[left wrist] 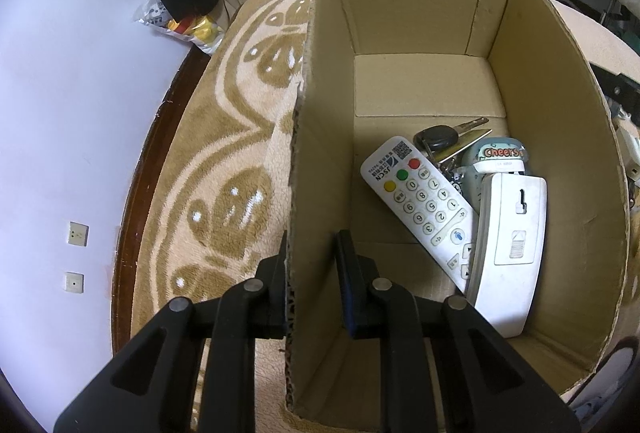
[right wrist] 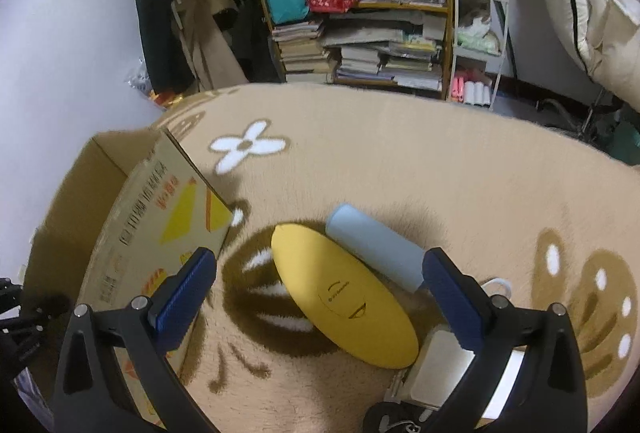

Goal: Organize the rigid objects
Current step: 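Reach the right tool to the yellow oval object and grasp it, then carry the yellow oval object with the right tool and release it into the box, then reach the right tool to the light-blue bottle and grasp it, then carry the light-blue bottle with the right tool and drop it into the box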

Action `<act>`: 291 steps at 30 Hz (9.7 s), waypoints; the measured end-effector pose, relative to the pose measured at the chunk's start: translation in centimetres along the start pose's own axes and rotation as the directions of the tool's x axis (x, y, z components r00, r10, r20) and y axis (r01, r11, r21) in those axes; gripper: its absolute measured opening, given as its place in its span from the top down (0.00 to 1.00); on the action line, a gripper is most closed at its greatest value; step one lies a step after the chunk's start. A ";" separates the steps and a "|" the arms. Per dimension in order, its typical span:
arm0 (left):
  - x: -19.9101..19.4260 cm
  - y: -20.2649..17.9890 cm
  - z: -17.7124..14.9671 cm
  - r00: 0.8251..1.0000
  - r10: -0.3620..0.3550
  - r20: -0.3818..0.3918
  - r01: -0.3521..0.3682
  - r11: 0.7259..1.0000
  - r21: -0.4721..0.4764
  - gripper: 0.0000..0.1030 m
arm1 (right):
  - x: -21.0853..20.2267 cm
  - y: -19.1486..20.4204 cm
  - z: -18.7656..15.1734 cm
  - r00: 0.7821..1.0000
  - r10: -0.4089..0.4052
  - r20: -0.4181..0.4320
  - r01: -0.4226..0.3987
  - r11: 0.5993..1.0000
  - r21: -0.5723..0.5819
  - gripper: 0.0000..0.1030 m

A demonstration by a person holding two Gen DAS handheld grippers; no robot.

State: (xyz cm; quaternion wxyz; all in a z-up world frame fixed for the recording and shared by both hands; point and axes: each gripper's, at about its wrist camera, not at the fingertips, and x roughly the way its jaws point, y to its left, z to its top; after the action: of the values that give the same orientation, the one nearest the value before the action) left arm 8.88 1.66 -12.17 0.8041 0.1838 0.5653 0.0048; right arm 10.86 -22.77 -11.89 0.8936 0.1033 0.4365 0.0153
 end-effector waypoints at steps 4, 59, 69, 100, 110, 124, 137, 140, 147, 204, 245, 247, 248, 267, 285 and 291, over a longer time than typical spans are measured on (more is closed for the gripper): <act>-0.2 -0.4 -0.1 1.000 0.013 0.005 -0.013 1.000 0.013 0.81 | 0.7 -0.6 -0.7 0.999 0.027 -0.021 -0.026 1.000 0.013 0.02; -0.1 -0.6 0.0 1.000 0.023 0.010 -0.023 1.000 0.017 0.81 | 5.0 -2.1 -2.2 0.991 -0.022 -0.133 0.025 0.999 0.019 0.14; -0.1 -0.4 0.1 1.000 0.011 0.006 -0.011 1.000 0.007 0.81 | 5.6 -2.1 -2.0 0.990 -0.019 -0.138 0.016 1.000 -0.019 0.10; 0.2 0.2 0.1 1.000 0.000 0.003 0.000 1.000 0.001 0.81 | 5.9 2.8 -2.7 0.984 0.008 -0.177 -0.036 0.988 -0.151 0.19; 0.2 0.2 0.1 1.000 0.003 0.004 -0.003 1.000 0.004 0.81 | 4.4 2.9 -2.5 0.989 -0.055 -0.140 0.037 0.991 -0.128 0.43; 0.2 0.2 0.0 1.000 0.004 0.005 -0.004 1.000 0.006 0.81 | -3.2 6.1 0.6 0.999 0.043 0.034 -0.040 0.997 -0.073 0.43; 0.1 0.2 0.0 1.000 0.011 0.007 -0.011 1.000 0.012 0.81 | -6.4 12.1 1.1 0.983 0.177 0.053 -0.169 0.977 -0.132 0.43; 0.1 0.1 0.0 1.000 0.009 0.006 -0.009 1.000 0.010 0.81 | -6.1 12.9 0.5 0.980 0.195 0.028 -0.189 0.971 -0.143 0.43; 0.2 0.3 0.1 1.000 -0.005 0.000 0.005 1.000 -0.004 0.82 | -5.2 13.7 -0.4 0.979 0.202 -0.025 -0.204 0.966 -0.162 0.42; 0.1 0.4 0.3 1.000 -0.012 -0.018 0.012 1.000 -0.020 0.82 | 2.3 -3.6 3.0 0.999 0.041 0.006 -0.041 0.996 0.075 0.00; 0.2 -0.1 0.4 1.000 0.010 -0.015 -0.010 1.000 0.005 0.81 | 4.9 -3.9 0.4 0.980 -0.136 -0.148 0.124 0.989 -0.086 0.71; 0.2 -0.1 0.4 1.000 0.011 -0.014 -0.011 1.000 0.006 0.81 | 4.7 -3.6 0.4 0.976 -0.155 -0.156 0.149 0.988 -0.050 0.72; 0.2 -0.1 0.4 1.000 0.009 -0.014 -0.009 1.000 0.004 0.81 | 4.5 -3.6 0.4 0.976 -0.150 -0.157 0.147 0.989 -0.031 0.72; 0.2 0.2 0.5 1.000 0.004 -0.016 -0.004 1.000 0.000 0.81 | -4.6 4.4 4.0 0.993 0.051 0.106 -0.047 0.998 -0.040 0.72; 0.2 0.2 0.4 1.000 0.002 -0.017 -0.002 1.000 -0.002 0.81 | -5.3 13.0 1.8 0.978 0.204 0.043 -0.191 0.959 -0.212 0.72; 0.1 0.1 0.4 1.000 0.007 -0.017 -0.007 1.000 -0.004 0.81 | -4.5 14.8 0.2 0.980 0.200 -0.009 -0.196 0.943 -0.268 0.72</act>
State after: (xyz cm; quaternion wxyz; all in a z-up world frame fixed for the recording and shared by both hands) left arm 9.32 1.69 -12.11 0.7995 0.1842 0.5717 0.0100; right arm 9.22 -8.86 -5.33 0.8972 0.0253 0.4098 0.1628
